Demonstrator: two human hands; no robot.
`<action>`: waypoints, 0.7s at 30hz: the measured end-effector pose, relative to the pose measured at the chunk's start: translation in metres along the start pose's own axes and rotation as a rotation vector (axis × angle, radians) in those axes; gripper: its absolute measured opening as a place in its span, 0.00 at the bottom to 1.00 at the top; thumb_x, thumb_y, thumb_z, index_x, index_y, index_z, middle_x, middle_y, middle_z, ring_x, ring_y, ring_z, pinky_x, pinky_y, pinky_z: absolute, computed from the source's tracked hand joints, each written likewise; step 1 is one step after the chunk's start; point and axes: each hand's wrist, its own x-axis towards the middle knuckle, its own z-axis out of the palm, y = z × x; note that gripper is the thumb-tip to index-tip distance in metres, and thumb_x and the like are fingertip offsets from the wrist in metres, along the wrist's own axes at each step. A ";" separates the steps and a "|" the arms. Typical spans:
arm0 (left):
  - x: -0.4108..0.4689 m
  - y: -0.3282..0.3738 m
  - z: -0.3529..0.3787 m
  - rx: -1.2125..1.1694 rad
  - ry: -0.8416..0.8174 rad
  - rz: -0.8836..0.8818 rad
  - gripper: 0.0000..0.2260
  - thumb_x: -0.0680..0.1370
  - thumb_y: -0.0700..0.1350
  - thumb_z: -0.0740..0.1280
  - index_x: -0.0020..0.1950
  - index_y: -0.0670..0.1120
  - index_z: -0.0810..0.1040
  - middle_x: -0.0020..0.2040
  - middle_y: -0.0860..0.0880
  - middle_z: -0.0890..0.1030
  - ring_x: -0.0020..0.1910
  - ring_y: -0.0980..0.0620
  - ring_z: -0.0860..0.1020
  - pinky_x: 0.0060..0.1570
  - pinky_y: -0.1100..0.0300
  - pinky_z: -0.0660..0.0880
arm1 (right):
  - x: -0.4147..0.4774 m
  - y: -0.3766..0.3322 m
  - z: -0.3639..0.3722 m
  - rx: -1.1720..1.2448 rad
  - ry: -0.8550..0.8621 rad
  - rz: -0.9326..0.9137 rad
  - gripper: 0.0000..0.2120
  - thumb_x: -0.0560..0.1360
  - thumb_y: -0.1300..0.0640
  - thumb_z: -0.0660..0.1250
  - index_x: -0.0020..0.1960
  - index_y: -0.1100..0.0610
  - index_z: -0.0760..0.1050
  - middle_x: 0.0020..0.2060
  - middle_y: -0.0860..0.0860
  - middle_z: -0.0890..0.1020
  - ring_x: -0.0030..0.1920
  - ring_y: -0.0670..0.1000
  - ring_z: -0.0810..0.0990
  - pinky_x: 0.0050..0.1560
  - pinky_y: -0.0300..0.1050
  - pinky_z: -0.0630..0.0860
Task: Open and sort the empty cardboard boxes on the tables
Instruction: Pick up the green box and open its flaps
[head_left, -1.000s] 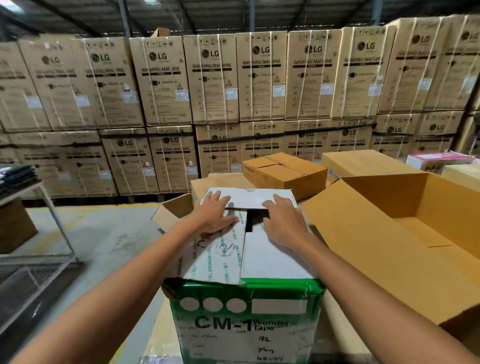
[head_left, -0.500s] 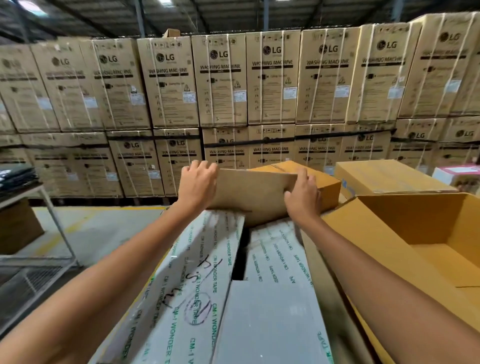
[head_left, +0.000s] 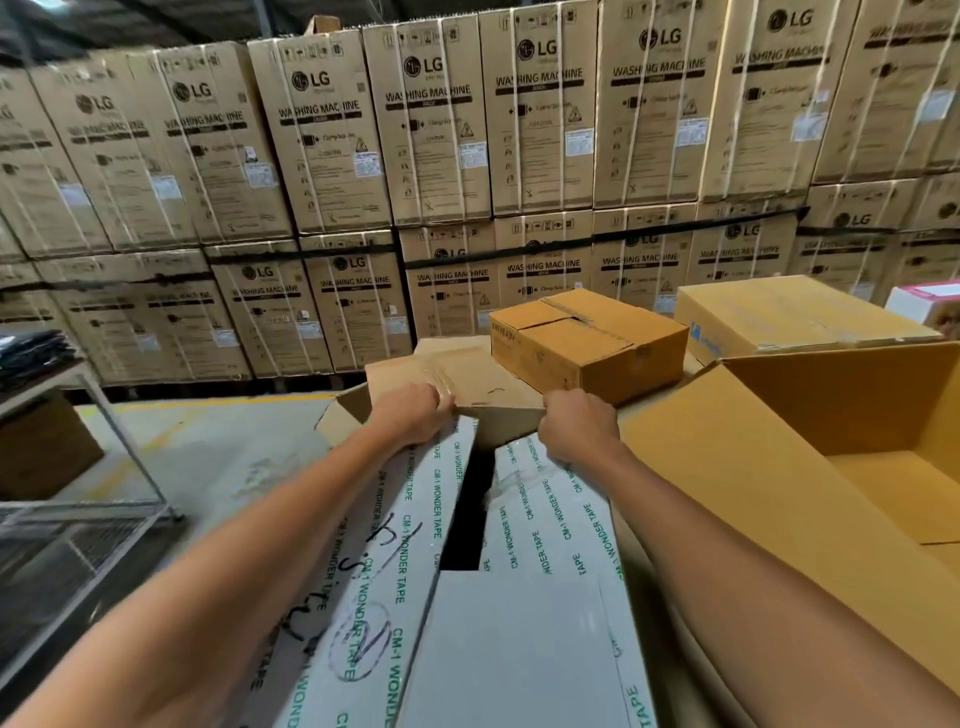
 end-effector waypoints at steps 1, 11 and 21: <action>0.001 0.000 0.000 -0.012 -0.009 -0.009 0.21 0.85 0.55 0.51 0.43 0.42 0.74 0.43 0.42 0.76 0.43 0.43 0.74 0.46 0.51 0.74 | 0.000 0.002 0.000 -0.013 0.000 -0.009 0.06 0.76 0.62 0.59 0.48 0.54 0.73 0.47 0.55 0.81 0.43 0.57 0.74 0.42 0.46 0.70; -0.032 0.026 0.000 -0.064 -0.019 0.212 0.24 0.81 0.59 0.60 0.70 0.44 0.71 0.65 0.42 0.78 0.62 0.42 0.75 0.59 0.47 0.75 | -0.019 -0.011 0.007 0.139 0.047 -0.002 0.13 0.78 0.49 0.62 0.56 0.55 0.78 0.54 0.55 0.81 0.57 0.59 0.75 0.51 0.51 0.76; -0.114 0.051 -0.039 0.036 -0.337 0.179 0.35 0.75 0.49 0.65 0.80 0.49 0.55 0.80 0.42 0.50 0.76 0.37 0.58 0.70 0.41 0.65 | -0.112 -0.025 -0.007 0.008 -0.145 -0.017 0.18 0.79 0.45 0.62 0.63 0.54 0.76 0.71 0.58 0.67 0.73 0.62 0.61 0.63 0.57 0.70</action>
